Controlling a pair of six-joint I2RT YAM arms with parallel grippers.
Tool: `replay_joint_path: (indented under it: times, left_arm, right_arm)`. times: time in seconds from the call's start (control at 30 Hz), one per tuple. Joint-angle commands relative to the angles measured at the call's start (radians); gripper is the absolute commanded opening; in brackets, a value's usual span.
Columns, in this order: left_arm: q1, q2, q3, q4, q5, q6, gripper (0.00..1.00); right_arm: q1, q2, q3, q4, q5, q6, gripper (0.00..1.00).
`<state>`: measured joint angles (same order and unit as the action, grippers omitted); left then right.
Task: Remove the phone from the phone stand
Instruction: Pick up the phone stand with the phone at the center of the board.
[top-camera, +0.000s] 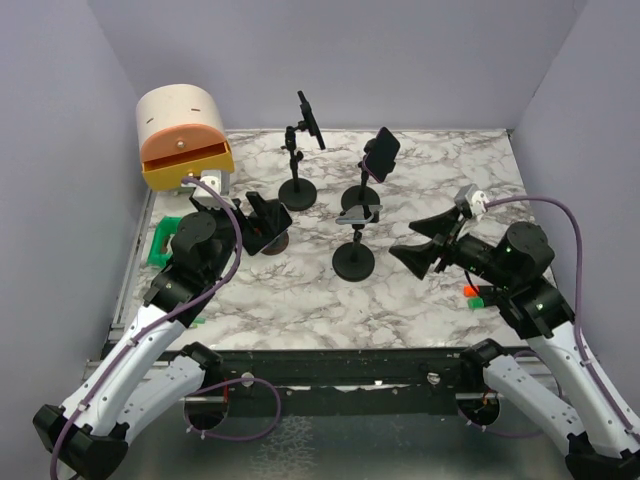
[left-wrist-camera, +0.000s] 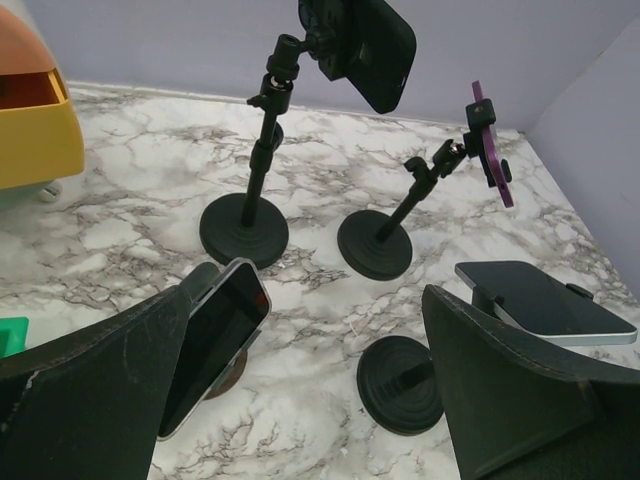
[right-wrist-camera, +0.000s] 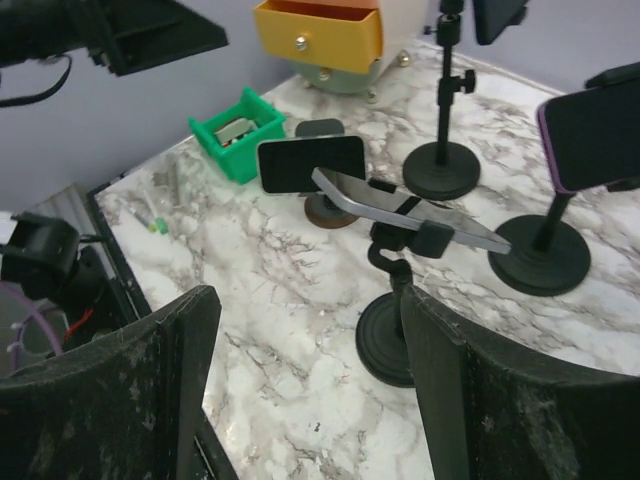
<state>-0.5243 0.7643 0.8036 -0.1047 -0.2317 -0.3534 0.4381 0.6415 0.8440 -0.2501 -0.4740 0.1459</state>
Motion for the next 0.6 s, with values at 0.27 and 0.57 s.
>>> replay_joint_path:
  times: [0.27,0.57]
  left_arm:
    - [-0.004,-0.022,-0.020,0.040,0.086,0.004,0.99]
    - [-0.010,-0.053,-0.021,0.045,0.106,0.002,0.99]
  right_arm:
    - [0.080,0.074,-0.089,0.190,-0.093,-0.395,0.74]
    - [0.151,0.231,-0.008,0.182,0.022,-0.603,0.72]
